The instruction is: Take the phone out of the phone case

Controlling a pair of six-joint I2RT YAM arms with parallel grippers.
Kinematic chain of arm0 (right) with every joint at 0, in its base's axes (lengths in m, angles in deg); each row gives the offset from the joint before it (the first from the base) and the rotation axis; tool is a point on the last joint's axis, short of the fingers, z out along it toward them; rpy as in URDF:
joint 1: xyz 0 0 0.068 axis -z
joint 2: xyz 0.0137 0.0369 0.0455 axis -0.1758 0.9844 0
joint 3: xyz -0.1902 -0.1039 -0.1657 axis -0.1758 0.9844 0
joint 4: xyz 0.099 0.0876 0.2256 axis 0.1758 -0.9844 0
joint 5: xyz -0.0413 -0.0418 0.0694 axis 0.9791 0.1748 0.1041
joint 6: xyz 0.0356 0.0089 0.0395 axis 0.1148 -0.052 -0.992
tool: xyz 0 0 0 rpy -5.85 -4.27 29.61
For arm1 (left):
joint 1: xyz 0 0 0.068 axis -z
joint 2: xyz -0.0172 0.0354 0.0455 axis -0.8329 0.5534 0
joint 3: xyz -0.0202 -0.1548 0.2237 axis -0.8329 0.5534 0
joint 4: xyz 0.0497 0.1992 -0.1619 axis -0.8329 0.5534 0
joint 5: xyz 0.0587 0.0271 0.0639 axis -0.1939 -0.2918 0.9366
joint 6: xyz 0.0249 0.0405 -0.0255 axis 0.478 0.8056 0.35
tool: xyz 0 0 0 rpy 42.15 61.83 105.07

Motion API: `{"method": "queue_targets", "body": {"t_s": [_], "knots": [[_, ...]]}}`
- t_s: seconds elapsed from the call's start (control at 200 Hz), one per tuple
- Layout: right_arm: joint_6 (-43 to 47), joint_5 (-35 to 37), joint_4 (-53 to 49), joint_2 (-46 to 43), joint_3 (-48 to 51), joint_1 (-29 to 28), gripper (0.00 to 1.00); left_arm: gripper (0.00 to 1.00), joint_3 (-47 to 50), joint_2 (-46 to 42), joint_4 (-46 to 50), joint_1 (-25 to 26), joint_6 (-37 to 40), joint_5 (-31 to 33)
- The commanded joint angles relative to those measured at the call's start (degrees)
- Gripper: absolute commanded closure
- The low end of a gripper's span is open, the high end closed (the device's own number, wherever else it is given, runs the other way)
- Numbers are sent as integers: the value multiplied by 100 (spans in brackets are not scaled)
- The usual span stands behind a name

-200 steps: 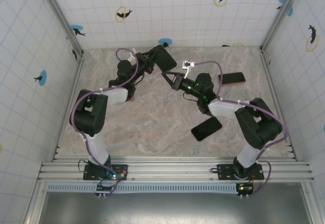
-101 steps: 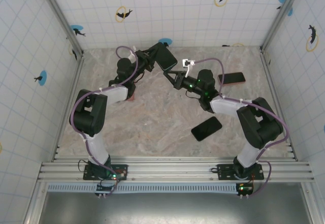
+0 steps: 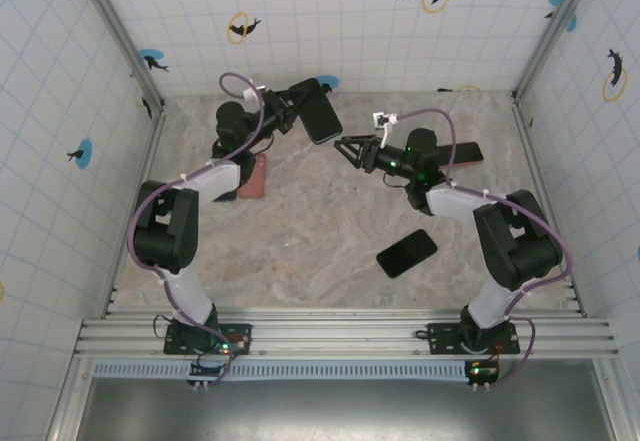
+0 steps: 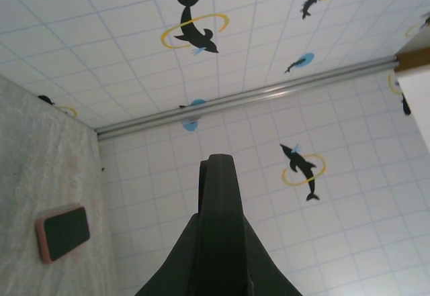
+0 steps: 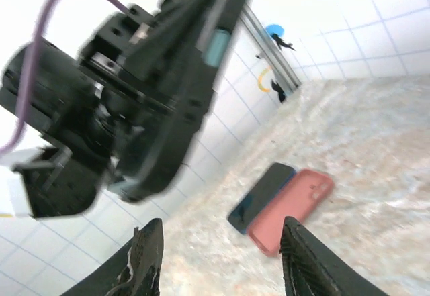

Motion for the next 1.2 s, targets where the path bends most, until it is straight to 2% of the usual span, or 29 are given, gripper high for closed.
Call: {"method": "queue_targets", "body": {"t_s": [0.0, 0.145, 0.345, 0.42, 0.485, 0.571, 0.841, 1.191], "knots": [[1114, -493, -927, -316, -242, 85, 51, 96, -370, -478, 58, -55, 1235, -656], [2144, -685, -1290, -503, -270, 113, 57, 95, -364, -623, 284, -143, 2346, -1062], [3478, -1339, -2034, -324, -783, 103, 59, 94, -596, -467, 59, -218, 3100, -2051], [4022, -1545, -2275, -209, -988, 71, 60, 99, -572, -467, -2, -217, 3434, -2370], [4391, -1749, -2468, -78, -1221, 30, 60, 99, -590, -454, -193, -206, 3522, -2621], [4790, -1990, -2830, 90, -1521, -43, 60, 100, -755, -434, -1, -226, 3708, -2845], [5298, -2481, -3386, 508, -2074, -151, 67, 100, -812, -554, 544, -316, 4200, -3082], [5322, -2416, -3255, 709, -2241, -279, 73, 100, -878, -545, 814, -343, 4390, -3107]]}}
